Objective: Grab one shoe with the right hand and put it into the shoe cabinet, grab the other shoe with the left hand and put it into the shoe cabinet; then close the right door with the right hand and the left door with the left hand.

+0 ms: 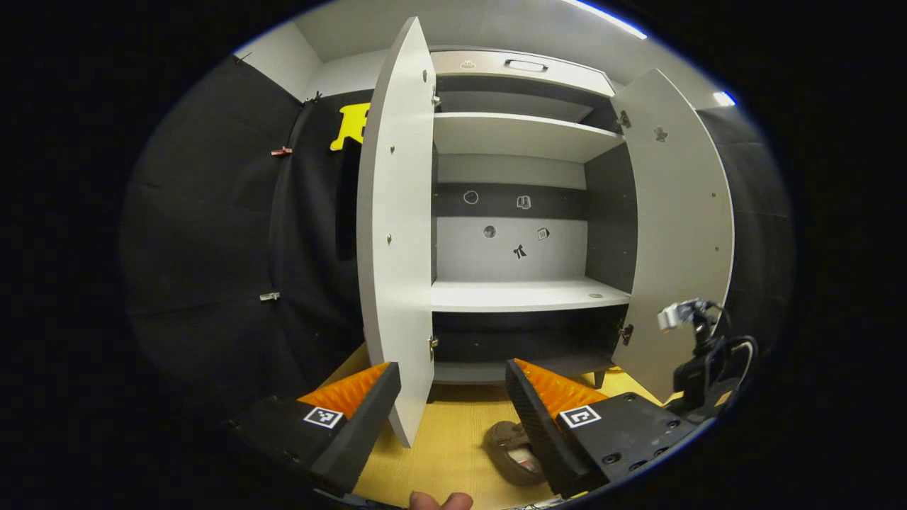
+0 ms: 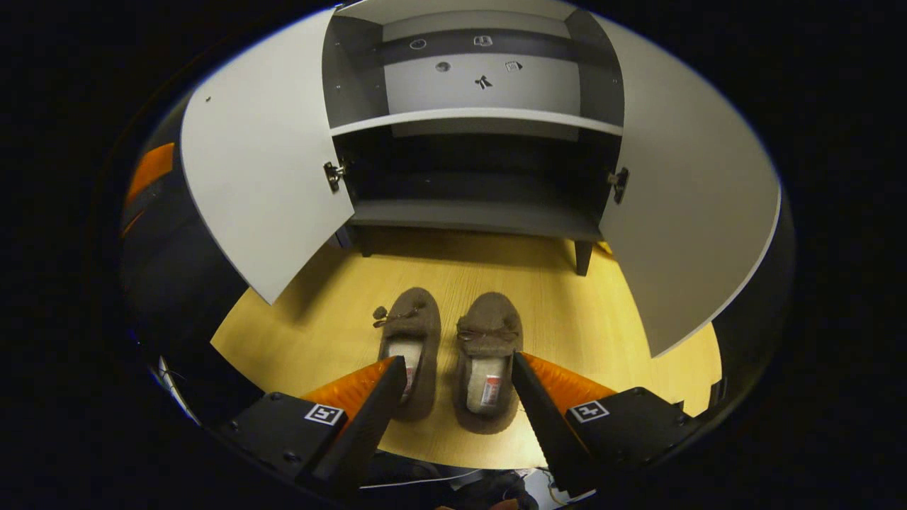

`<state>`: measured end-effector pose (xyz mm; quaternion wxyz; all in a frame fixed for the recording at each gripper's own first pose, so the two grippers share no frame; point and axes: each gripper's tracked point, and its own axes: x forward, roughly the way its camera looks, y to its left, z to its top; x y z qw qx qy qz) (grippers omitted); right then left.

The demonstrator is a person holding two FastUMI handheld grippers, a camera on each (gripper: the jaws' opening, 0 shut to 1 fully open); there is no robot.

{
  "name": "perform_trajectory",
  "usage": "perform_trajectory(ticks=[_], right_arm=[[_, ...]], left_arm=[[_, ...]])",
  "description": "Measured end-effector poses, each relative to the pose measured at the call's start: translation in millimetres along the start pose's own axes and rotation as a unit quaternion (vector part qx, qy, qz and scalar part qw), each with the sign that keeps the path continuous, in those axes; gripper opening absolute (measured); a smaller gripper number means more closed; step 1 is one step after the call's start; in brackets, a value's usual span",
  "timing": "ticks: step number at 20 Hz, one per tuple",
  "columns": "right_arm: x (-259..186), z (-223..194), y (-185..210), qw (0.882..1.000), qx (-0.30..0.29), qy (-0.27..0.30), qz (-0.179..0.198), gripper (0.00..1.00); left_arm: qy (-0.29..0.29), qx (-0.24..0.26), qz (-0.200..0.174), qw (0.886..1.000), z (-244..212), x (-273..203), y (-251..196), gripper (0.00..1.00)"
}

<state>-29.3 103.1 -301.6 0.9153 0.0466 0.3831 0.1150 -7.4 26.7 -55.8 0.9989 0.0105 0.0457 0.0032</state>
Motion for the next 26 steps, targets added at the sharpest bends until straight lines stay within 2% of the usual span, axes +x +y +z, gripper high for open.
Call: perform_trajectory(ticks=[5,11,12,13,14,17,18,19,20,26], right_arm=[[49.6,-27.5,-4.3,0.999,0.025,0.035,-0.01,0.93],[110.6,-43.0,-17.6,0.997,0.044,0.053,-0.039,0.74],[117.2,-44.9,-20.1,0.996,0.048,0.056,-0.048,0.62],[126.2,-47.5,-20.1,0.996,0.053,0.057,-0.049,0.56],[136.7,-46.9,-21.1,0.996,0.056,0.054,-0.054,0.4],[147.8,-34.2,-17.7,0.996,0.059,0.03,-0.059,0.31],[150.7,-32.1,-17.0,0.996,0.057,0.028,-0.061,0.21],[153.6,-31.9,-19.5,0.996,0.05,0.025,-0.065,0.21],[154.2,-30.8,-19.5,0.996,0.052,0.022,-0.064,0.08],[125.5,-19.6,-22.8,0.997,0.059,0.01,-0.042,0.08]], left_arm=[[0.014,0.002,0.008,1.0,-12.5,-4.1,8.3,0.95],[0.042,0.006,0.022,0.999,-32.3,-7.1,19.7,0.95],[0.044,0.006,0.025,0.999,-35.5,-8.5,21.7,0.95],[0.047,0.006,0.027,0.999,-37.8,-8.3,23.9,0.95],[0.05,0.006,0.027,0.998,-41.2,-8.7,24.7,0.95],[0.062,0.009,0.03,0.998,-50.9,-7.9,29.0,0.95],[0.065,0.01,0.031,0.997,-53.2,-7.1,30.5,0.95],[0.067,0.009,0.03,0.997,-54.4,-6.5,30.8,0.95],[0.067,0.009,0.029,0.997,-55.3,-5.4,31.3,0.95],[0.063,0.007,0.02,0.998,-55.0,3.9,27.6,0.95]])
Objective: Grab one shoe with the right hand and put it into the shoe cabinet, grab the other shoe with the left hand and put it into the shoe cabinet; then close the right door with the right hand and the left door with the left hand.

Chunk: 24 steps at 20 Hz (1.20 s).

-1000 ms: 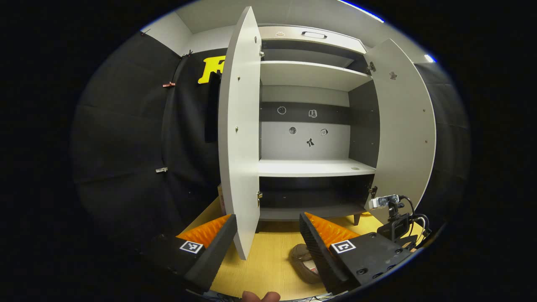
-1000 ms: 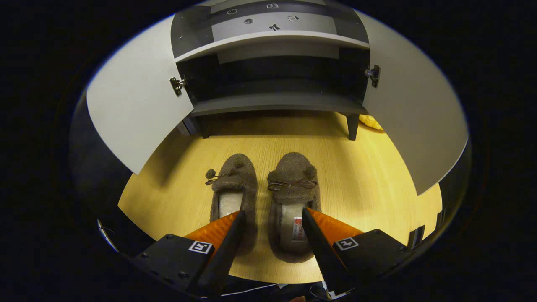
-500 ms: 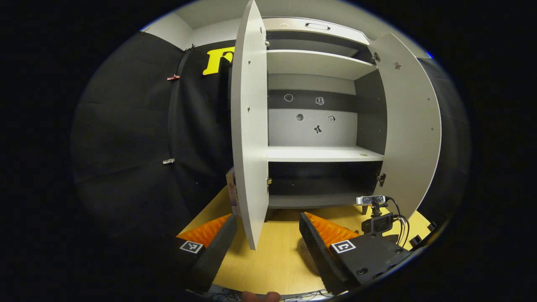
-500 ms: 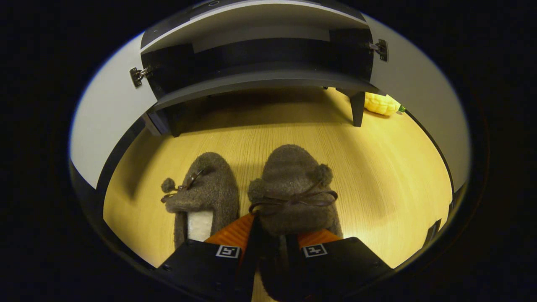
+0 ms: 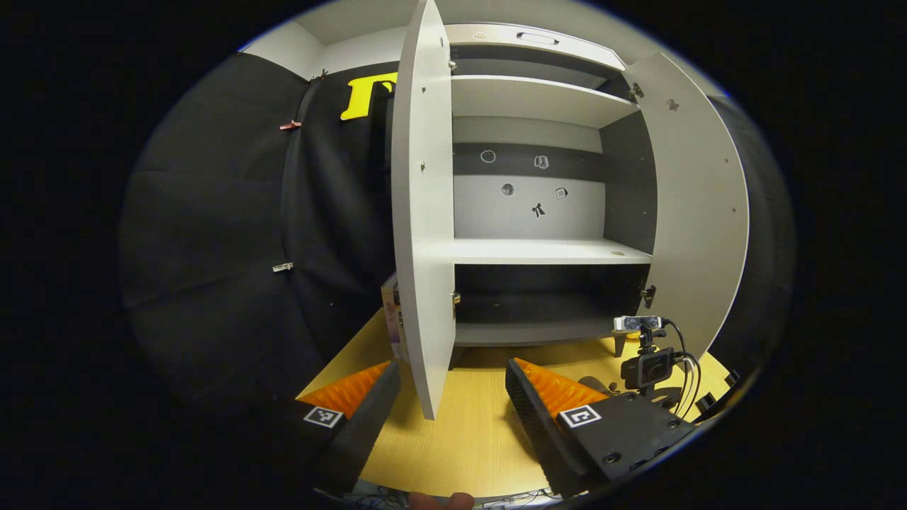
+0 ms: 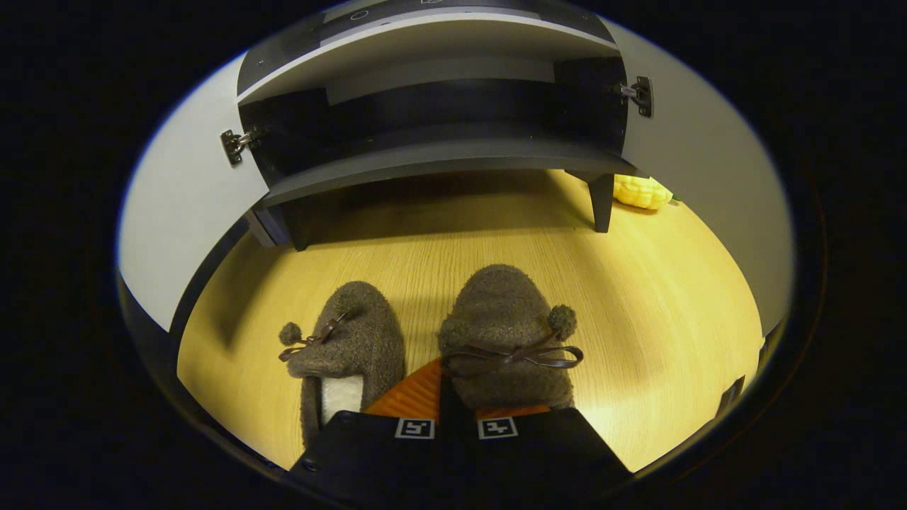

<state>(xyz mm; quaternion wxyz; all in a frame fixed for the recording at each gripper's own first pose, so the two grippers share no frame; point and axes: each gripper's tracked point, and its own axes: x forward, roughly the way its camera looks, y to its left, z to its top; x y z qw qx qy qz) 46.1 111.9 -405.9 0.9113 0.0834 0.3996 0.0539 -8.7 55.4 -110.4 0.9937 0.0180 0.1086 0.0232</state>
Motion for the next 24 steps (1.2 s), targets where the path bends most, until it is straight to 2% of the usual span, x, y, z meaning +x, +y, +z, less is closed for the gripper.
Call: perform_trajectory(ticks=[3,8,11,15,19,24], right_arm=[[-28.9,19.4,0.2,1.0,0.005,-0.012,0.017,0.07],[-83.9,78.3,6.0,0.998,0.01,-0.041,0.039,0.07],[-118.2,130.2,8.2,0.997,0.02,-0.062,0.046,0.07],[-154.0,204.8,4.8,0.995,0.005,-0.097,0.039,0.07],[-171.6,287.4,6.9,0.991,-0.006,-0.125,0.043,0.07],[-158.1,377.2,8.8,0.987,0.006,-0.152,0.047,0.07]], left_arm=[[-0.001,0.0,-0.008,1.0,0.9,3.6,-6.7,0.95],[-0.003,-0.006,-0.024,1.0,2.6,10.7,-21.5,0.95],[-0.009,-0.004,-0.032,0.999,6.5,13.7,-29.8,0.95],[-0.01,-0.006,-0.042,0.999,8.3,16.9,-40.5,0.95],[-0.009,-0.01,-0.049,0.999,7.1,18.9,-49.1,0.95],[-0.01,-0.01,-0.056,0.998,7.5,18.4,-58.4,0.95]])
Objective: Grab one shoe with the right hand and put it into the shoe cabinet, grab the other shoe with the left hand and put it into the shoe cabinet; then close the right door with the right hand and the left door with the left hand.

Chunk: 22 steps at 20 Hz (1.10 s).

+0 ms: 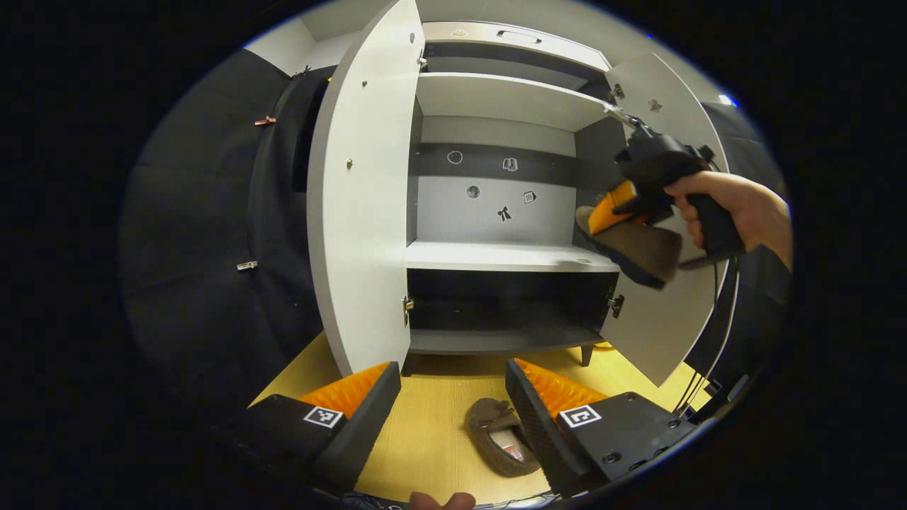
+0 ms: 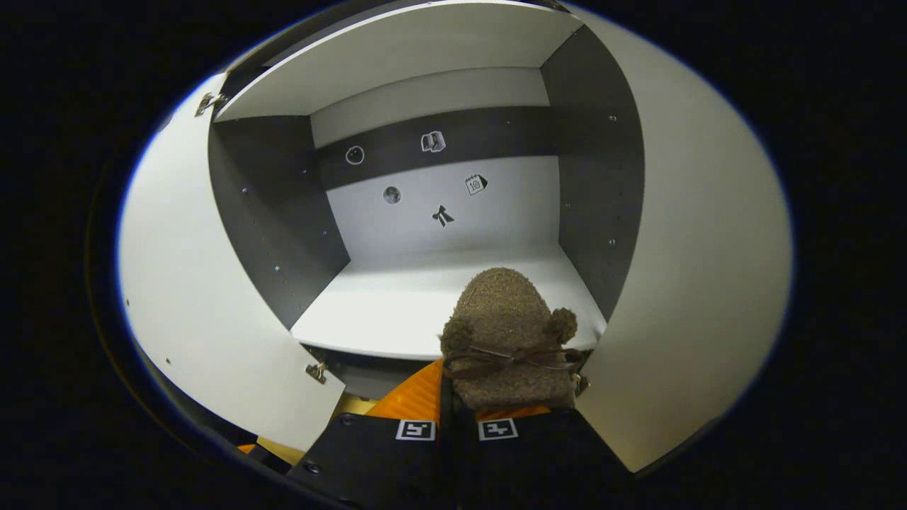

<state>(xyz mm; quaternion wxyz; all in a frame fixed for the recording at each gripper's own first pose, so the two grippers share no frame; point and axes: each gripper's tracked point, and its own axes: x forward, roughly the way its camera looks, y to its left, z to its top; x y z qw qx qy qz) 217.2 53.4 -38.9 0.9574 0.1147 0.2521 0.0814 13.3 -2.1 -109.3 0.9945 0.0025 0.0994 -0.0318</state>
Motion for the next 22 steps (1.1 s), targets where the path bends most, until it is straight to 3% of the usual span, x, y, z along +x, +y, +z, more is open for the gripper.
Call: perform_trajectory(ticks=[11,21,22], right_arm=[[136.4,82.6,2.5,0.998,-0.025,-0.053,-0.017,0.07],[208.3,59.8,1.8,0.999,-0.013,-0.014,-0.04,0.07],[210.7,57.8,2.5,0.999,-0.008,-0.008,-0.041,0.03]], left_arm=[[-0.007,0.016,0.003,1.0,2.1,2.4,-4.3,0.95],[0.004,0.002,0.015,1.0,-2.4,4.1,0.7,0.95],[0.006,0.001,0.017,1.0,-3.1,3.6,1.6,0.95]])
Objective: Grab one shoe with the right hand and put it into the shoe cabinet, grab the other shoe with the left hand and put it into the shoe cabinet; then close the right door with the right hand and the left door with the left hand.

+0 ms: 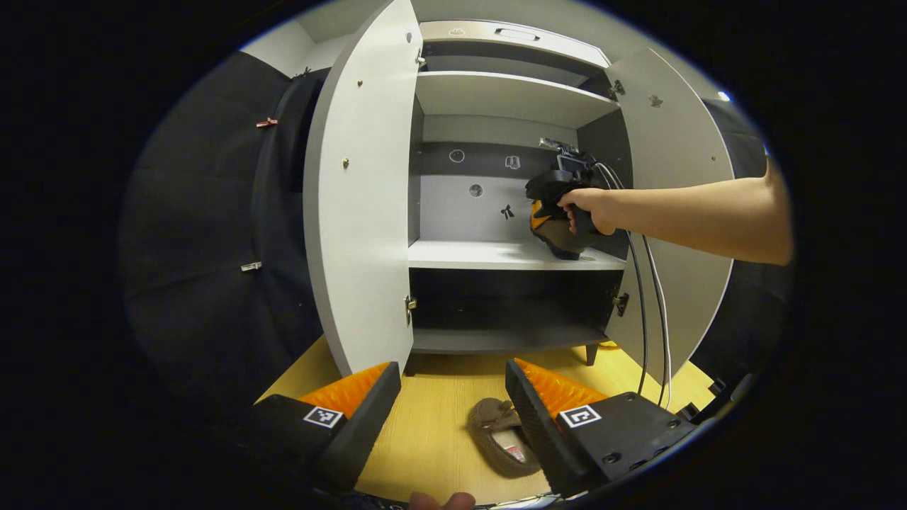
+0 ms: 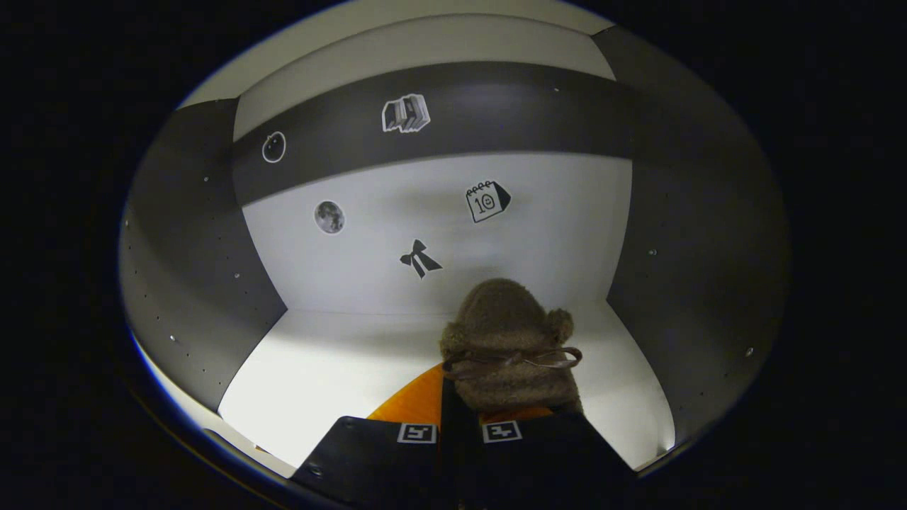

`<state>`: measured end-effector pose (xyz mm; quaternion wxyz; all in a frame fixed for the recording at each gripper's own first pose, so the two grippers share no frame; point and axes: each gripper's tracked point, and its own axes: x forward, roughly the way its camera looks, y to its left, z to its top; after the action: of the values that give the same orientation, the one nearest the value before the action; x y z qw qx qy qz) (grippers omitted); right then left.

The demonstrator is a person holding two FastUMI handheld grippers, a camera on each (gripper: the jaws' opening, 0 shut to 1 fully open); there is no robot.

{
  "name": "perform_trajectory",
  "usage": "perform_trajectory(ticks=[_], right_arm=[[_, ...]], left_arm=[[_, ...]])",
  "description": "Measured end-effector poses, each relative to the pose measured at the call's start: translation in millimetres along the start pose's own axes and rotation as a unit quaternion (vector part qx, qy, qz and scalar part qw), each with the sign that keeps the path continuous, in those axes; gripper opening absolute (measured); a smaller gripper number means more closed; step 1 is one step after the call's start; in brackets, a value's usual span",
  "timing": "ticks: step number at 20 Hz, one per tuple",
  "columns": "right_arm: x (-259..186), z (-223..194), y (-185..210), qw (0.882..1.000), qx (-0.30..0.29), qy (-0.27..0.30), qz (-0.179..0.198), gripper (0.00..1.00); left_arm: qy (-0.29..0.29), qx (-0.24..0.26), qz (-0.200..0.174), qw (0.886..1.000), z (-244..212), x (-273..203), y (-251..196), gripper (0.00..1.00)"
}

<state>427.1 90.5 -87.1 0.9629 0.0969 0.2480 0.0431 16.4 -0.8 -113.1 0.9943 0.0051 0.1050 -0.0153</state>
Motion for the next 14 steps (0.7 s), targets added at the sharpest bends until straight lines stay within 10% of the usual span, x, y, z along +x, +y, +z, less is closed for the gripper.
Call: perform_trajectory(ticks=[7,10,14], right_arm=[[-14.4,-7.4,7.1,0.999,0.021,0.031,0.0,0.33],[-40.9,-4.7,11.1,0.999,0.019,0.031,0.015,0.68],[-89.0,7.8,14.9,0.999,0.013,-0.013,0.035,0.91]], left_arm=[[-0.002,-0.006,0.003,1.0,1.4,-0.8,-0.7,0.95],[-0.001,-0.011,-0.003,1.0,-1.6,1.3,-4.8,0.95],[0.01,-0.015,-0.015,1.0,-11.3,6.9,-14.0,0.95]])
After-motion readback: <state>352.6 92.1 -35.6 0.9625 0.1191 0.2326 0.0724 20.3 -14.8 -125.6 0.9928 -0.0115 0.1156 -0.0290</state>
